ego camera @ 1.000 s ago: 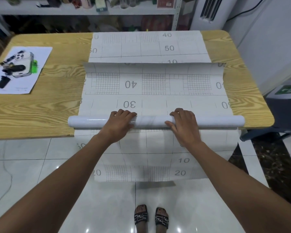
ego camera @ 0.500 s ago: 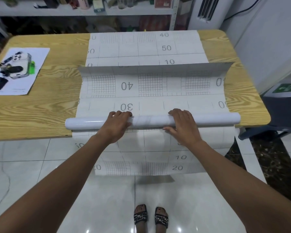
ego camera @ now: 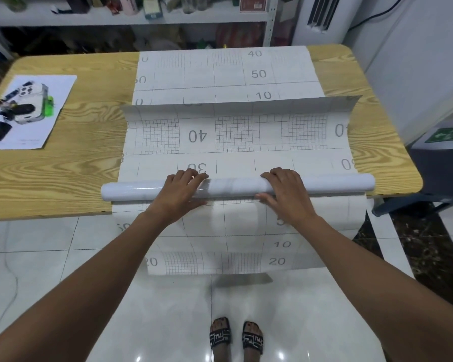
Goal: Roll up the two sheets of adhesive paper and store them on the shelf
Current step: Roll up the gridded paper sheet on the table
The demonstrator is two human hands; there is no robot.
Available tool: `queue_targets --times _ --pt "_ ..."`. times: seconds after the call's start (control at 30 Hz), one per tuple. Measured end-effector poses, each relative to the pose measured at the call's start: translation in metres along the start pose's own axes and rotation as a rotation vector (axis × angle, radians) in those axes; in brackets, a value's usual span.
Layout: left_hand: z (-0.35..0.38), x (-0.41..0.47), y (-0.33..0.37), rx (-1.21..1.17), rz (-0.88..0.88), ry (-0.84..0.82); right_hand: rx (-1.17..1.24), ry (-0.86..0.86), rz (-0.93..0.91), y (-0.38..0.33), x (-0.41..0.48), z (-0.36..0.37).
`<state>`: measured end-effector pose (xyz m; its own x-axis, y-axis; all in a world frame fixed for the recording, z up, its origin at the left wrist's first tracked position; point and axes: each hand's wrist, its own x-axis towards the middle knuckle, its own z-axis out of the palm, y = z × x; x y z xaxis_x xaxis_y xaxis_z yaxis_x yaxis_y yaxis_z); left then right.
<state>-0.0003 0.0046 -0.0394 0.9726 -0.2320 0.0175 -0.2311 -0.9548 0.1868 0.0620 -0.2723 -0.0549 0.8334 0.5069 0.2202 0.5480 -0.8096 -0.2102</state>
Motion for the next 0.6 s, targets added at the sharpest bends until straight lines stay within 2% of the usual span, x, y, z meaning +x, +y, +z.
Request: queue_targets --times 0.13,0.4,0.6 --pt "0.0005 0.0008 -0.0001 0.006 -0.016 -0.025 -0.012 -0.058 0.014 0.0001 0.0005 0.0008" --pt "0.0045 0.0006 -0.003 0.017 -0.007 -0.02 0.062 -0.052 0.067 -0.0047 0.0021 -0.0029" --pt "0.0012 0.0007 -0.0068 -0.078 0.01 -0.033 0.042 -0.087 0.044 -0.0012 0.003 -0.0009"
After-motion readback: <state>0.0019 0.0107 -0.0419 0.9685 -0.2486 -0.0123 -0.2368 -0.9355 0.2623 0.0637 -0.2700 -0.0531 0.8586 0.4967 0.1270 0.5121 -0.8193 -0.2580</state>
